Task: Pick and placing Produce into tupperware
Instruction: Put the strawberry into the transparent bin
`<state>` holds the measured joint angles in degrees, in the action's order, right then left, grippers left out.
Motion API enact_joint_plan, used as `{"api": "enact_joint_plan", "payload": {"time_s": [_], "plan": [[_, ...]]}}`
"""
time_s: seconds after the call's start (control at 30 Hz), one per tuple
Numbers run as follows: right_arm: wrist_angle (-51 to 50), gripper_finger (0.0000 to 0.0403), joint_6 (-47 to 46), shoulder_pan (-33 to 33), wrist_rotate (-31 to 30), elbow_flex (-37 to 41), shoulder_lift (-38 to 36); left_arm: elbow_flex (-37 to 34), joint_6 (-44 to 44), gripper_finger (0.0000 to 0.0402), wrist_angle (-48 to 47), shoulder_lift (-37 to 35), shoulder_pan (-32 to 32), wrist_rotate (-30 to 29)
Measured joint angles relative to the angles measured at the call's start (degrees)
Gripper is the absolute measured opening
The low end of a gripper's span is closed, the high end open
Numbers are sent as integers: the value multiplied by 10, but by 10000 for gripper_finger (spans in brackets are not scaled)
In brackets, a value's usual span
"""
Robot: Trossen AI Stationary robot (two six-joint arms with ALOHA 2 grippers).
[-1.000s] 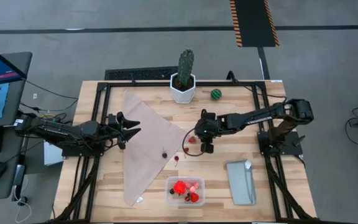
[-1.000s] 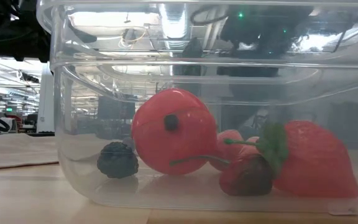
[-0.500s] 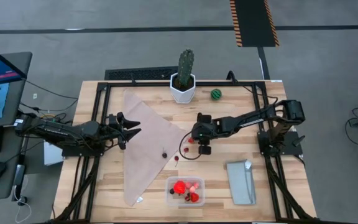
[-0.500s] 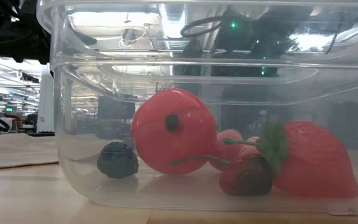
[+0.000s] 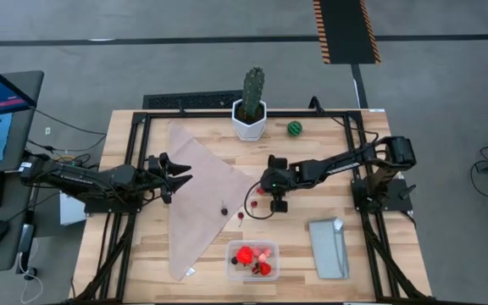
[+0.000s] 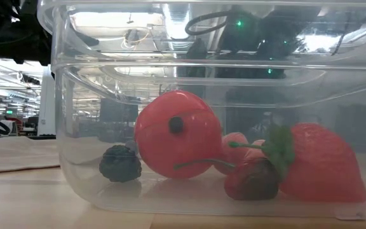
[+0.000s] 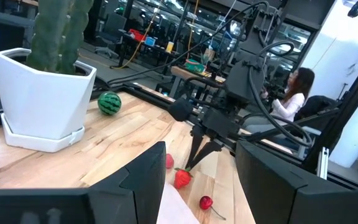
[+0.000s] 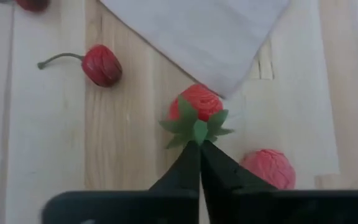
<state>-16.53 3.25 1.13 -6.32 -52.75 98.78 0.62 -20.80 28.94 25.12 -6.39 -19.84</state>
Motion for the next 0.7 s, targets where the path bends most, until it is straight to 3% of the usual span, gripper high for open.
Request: {"api": "enact_joint_plan", "payload": {"time_s": [0.2,0.53,0.7], "plan": [[1,20,-22,0,-1,-7,-5,0,0,182,0,0,0,0],[-81,10,-38,57,-17,-110,-5,0,0,182,0,0,0,0],[-166,10,-73,121,-102,-167,-5,0,4,182,-9,0,0,-2]]}}
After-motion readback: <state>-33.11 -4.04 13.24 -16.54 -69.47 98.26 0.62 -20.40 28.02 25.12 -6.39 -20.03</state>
